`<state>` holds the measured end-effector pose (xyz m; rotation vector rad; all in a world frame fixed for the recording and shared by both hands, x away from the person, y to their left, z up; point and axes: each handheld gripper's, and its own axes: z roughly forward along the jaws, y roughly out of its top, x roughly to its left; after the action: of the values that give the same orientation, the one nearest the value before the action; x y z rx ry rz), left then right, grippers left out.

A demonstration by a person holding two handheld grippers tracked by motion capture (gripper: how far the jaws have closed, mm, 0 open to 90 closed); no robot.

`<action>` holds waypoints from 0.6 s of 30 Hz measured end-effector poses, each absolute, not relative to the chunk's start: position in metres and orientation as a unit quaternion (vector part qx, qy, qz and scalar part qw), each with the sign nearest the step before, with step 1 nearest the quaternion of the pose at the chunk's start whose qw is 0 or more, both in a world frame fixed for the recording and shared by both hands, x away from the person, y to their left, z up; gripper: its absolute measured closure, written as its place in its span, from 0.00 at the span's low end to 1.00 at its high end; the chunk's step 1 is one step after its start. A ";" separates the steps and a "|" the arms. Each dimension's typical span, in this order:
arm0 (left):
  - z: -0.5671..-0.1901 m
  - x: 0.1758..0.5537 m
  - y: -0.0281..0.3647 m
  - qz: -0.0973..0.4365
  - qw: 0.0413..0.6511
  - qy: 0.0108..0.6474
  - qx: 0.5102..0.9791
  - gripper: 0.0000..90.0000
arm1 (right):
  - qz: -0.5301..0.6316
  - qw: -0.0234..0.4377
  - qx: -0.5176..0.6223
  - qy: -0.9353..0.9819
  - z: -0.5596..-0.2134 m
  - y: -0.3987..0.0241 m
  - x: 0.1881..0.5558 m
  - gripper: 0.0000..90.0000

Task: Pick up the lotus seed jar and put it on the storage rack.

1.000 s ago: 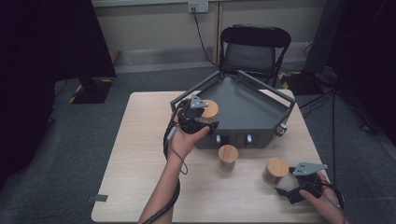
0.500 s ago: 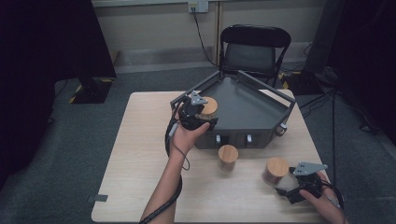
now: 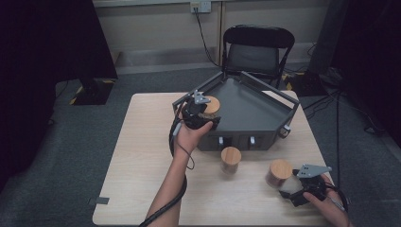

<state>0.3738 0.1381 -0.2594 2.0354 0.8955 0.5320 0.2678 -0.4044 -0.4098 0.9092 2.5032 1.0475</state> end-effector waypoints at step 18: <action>-0.269 0.389 0.133 0.205 0.414 0.382 0.801 0.29 | 0.362 0.139 0.315 0.866 -0.410 -0.404 0.268 0.00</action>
<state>0.3886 0.1331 -0.2689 2.0130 0.9593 0.5152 0.2678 -0.4044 -0.4098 0.9095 2.5032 1.0477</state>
